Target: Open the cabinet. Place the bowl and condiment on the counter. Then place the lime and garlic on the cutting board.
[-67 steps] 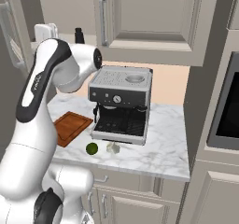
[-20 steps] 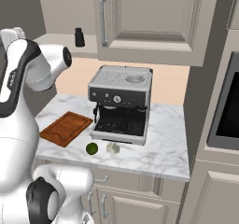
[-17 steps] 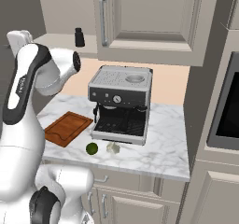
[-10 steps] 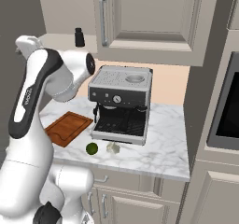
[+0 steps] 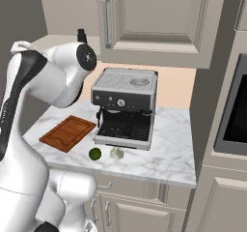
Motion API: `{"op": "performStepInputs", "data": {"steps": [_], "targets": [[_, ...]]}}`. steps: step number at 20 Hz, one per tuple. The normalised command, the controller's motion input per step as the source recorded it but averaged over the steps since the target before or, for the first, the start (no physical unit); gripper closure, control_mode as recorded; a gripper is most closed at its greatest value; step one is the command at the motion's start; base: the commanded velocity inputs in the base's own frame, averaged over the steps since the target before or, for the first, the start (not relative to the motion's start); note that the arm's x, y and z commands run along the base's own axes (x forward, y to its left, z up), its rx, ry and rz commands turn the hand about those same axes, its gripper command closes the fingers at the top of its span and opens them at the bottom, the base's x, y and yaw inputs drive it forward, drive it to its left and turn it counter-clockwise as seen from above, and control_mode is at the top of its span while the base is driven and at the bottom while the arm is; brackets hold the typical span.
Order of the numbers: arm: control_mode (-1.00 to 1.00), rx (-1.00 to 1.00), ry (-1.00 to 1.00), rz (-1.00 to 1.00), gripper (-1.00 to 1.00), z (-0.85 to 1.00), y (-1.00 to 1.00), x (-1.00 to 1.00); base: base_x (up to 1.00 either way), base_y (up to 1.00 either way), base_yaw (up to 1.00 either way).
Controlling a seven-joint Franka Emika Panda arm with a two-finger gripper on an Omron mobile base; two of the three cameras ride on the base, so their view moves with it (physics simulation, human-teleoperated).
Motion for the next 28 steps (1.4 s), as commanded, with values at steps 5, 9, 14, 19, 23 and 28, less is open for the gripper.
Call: {"op": "performStepInputs", "data": {"steps": [5,9,14,19,23,28], "targets": [[-1.0,-0.19,-0.27,-0.26,-1.0,0.12,-0.2,-0.12,0.0,0.0,0.0],[-1.0,-0.14,-0.17,-0.3,-1.0,0.13,-0.22,-0.25,0.0,0.0,0.0],[-1.0,-0.13,-0.07,-0.35,-1.0,0.16,-0.3,-0.18,0.0,0.0,0.0],[-1.0,-0.05,0.0,-0.31,-1.0,0.35,-0.4,-0.1,0.0,0.0,0.0],[-1.0,-0.06,0.0,-0.26,-1.0,0.33,-0.3,-0.03,0.0,0.0,0.0],[-1.0,-0.09,0.0,-0.18,-1.0,0.22,-0.18,0.0,0.0,0.0,0.0]]}}
